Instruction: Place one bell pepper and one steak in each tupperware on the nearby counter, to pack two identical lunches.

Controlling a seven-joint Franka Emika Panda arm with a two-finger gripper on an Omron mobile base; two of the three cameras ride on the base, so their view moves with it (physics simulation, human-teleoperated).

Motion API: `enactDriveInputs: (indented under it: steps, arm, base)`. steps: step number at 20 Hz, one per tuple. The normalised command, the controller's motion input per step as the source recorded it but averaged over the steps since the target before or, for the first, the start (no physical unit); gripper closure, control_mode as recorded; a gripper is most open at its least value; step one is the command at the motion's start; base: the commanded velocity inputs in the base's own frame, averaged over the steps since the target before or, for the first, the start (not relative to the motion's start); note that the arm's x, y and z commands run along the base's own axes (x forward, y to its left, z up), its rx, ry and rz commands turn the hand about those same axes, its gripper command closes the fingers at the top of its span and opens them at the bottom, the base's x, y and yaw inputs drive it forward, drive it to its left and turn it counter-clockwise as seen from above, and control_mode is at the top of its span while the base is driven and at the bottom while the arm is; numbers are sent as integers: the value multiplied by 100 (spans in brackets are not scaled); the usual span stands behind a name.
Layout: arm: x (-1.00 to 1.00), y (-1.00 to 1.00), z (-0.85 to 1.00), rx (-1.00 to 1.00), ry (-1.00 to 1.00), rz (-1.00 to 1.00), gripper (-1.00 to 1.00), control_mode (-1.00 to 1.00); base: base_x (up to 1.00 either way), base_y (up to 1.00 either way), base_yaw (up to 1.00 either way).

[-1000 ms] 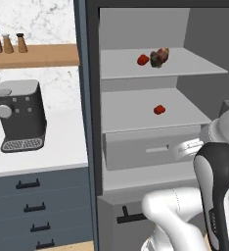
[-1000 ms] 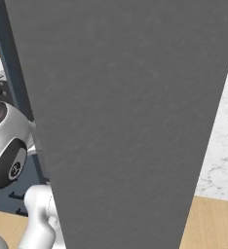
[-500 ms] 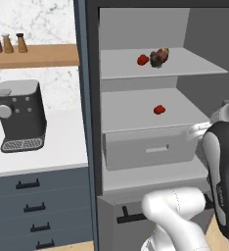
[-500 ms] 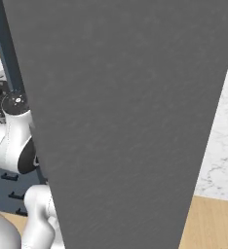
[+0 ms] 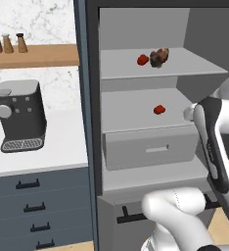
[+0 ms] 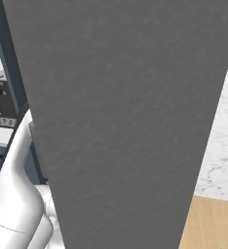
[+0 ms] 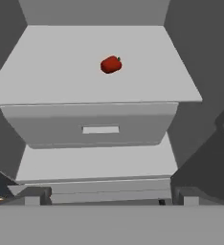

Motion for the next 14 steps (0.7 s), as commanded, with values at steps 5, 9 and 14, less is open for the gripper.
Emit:
enactDriveInputs:
  steps: [5,9,14]
  arm:
    - [70,-9,-16,-22,-2,-8,-100,-100]
    - [16,0,-9,-3,0,-4,-100,-100]
    - [4,-9,-28,13,-3,0,-100,-100]
  base:
    - [0,0,0]
    - [0,0,0]
    - [0,0,0]
